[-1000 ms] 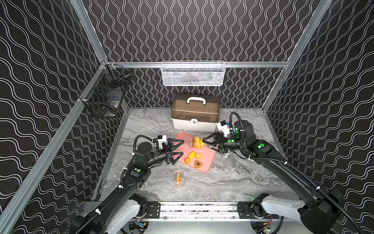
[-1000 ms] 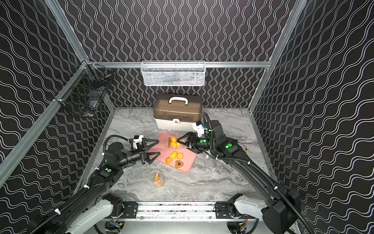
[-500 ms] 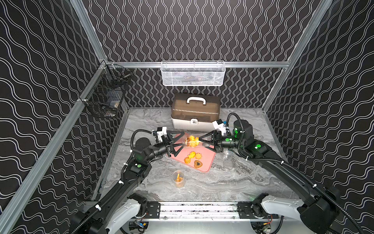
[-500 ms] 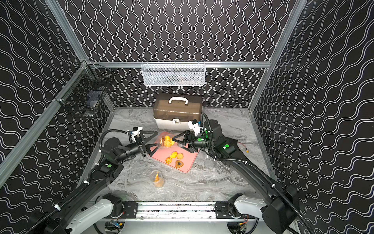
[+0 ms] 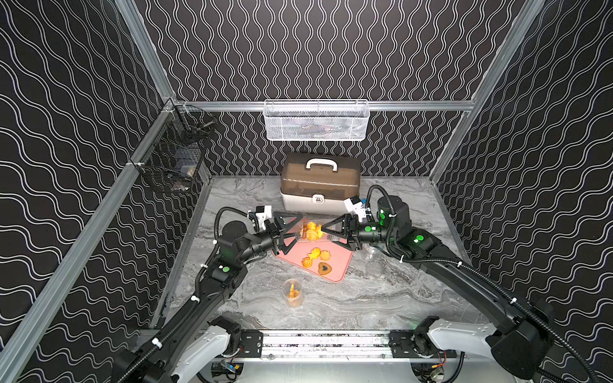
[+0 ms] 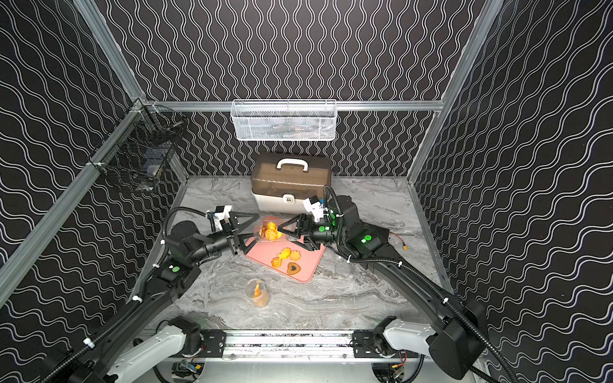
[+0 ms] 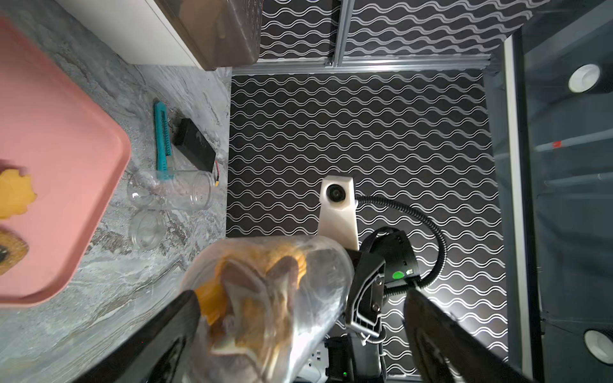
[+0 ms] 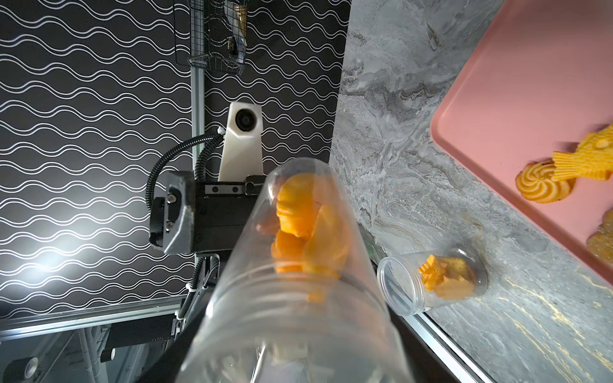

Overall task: Pour the cookies out of the jar
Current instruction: Pick up the jar from the center of the board.

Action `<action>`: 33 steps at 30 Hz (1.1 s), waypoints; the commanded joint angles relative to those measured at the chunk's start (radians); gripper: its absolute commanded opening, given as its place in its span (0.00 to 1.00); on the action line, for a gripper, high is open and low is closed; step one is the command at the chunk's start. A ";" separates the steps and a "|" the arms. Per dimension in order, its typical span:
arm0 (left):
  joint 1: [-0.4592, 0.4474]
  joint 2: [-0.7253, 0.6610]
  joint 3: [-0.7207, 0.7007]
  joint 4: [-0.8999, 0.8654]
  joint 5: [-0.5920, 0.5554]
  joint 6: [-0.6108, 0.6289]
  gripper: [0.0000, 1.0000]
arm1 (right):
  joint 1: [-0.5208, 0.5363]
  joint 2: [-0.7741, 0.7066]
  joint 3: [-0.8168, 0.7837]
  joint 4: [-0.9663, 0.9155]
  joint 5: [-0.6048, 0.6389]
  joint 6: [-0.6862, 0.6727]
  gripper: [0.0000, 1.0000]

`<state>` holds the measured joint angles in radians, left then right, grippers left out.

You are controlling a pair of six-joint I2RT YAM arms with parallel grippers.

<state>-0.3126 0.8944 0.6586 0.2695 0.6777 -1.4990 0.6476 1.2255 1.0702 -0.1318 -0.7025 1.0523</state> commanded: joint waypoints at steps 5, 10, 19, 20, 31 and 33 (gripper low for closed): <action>-0.004 -0.022 0.077 -0.240 0.013 0.156 0.99 | 0.004 -0.029 -0.011 0.059 -0.004 -0.015 0.68; -0.005 -0.003 0.047 -0.133 0.026 0.082 0.99 | 0.008 -0.028 -0.019 0.094 -0.020 -0.003 0.68; -0.005 -0.017 0.058 -0.218 -0.013 0.123 0.99 | 0.009 -0.022 -0.011 0.105 -0.023 -0.006 0.68; -0.005 -0.011 0.044 -0.165 -0.007 0.092 0.99 | 0.009 -0.020 -0.015 0.118 -0.029 0.001 0.68; -0.006 0.032 -0.033 0.179 0.015 -0.116 0.99 | 0.018 0.011 -0.032 0.200 -0.052 0.028 0.68; -0.006 0.037 -0.040 0.212 0.015 -0.138 0.99 | 0.020 0.021 -0.036 0.222 -0.057 0.038 0.68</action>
<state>-0.3172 0.9310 0.6239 0.3763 0.6815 -1.5768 0.6651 1.2381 1.0367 0.0002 -0.7395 1.0660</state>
